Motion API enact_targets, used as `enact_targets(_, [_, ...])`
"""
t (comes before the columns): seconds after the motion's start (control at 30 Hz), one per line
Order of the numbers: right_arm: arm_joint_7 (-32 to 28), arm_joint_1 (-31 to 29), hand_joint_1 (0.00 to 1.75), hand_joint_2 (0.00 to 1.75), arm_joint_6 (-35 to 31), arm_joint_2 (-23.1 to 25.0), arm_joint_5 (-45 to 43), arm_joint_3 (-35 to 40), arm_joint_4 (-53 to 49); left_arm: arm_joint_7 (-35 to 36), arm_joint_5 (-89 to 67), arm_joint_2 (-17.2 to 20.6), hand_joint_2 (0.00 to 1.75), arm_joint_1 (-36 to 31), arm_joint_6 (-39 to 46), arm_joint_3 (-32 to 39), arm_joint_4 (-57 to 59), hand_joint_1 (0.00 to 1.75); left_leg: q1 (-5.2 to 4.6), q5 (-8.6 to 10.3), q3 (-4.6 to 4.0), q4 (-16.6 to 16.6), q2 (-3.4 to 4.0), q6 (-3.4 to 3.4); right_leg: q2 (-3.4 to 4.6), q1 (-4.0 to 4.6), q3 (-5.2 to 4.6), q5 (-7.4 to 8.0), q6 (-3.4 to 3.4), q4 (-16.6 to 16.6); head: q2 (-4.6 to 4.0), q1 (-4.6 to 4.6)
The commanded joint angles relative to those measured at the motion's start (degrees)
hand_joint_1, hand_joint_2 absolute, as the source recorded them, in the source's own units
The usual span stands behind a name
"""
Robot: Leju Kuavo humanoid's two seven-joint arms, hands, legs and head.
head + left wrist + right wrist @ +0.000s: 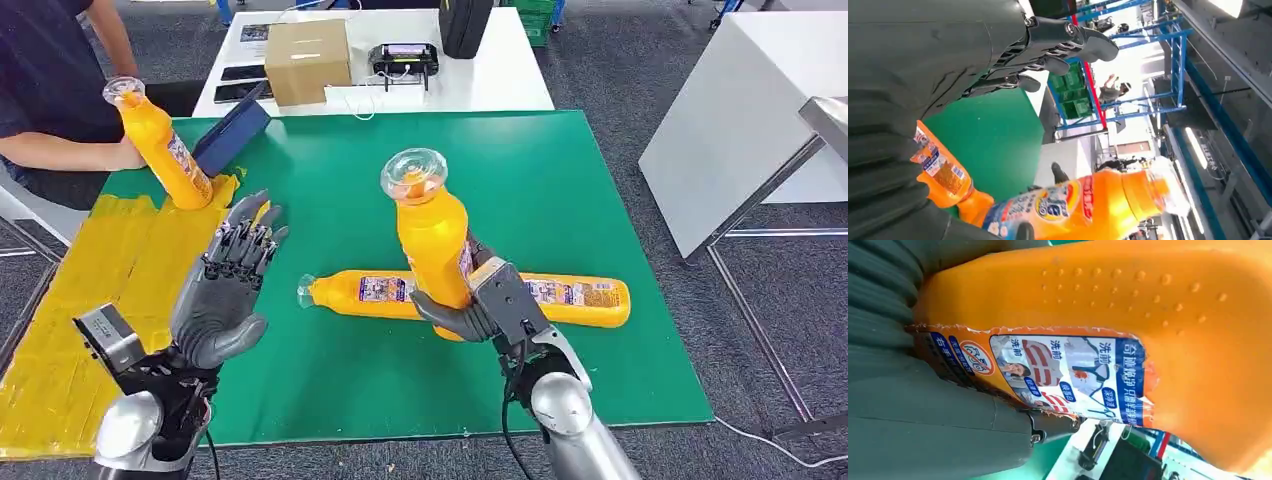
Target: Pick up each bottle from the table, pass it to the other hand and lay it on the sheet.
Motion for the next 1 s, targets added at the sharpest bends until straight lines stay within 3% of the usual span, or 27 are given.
enact_targets(0.03, [0.57,-4.23,1.75,1.75,0.78,-0.47,0.56,2.85,5.04,0.17,0.08,1.46,1.75,-1.99,-0.53,-2.51,2.07,0.0,0.05,-0.04,0.14,0.0,-0.02,-0.05,0.26,0.02,0.14,-0.01,-0.07,-0.02,0.0,0.0])
enact_targets(0.37, [2.96,-6.98,1.75,1.75,3.7,-1.11,3.65,8.43,5.5,0.91,-0.68,1.87,1.75,-2.74,-1.15,-3.32,3.96,0.0,0.05,-0.03,0.13,-0.01,-0.04,-0.04,0.19,0.03,0.12,-0.02,-0.07,-0.02,0.0,0.0])
enact_targets(0.6, [5.79,-13.0,1.75,1.75,10.05,-2.46,4.95,20.71,7.56,1.7,0.73,1.88,1.75,-4.35,-3.17,-3.48,7.84,0.0,0.01,-0.01,0.12,-0.02,0.05,-0.03,0.26,0.0,0.07,0.01,-0.05,-0.01,0.0,0.0])
enact_targets(1.0, [6.32,-17.41,1.75,1.75,12.95,-2.26,2.07,29.66,12.25,2.72,4.12,1.45,1.75,-6.58,-4.69,-4.7,10.16,0.0,0.01,0.01,0.11,-0.04,-0.03,-0.03,0.13,0.0,0.1,0.0,-0.04,-0.04,0.0,0.0])
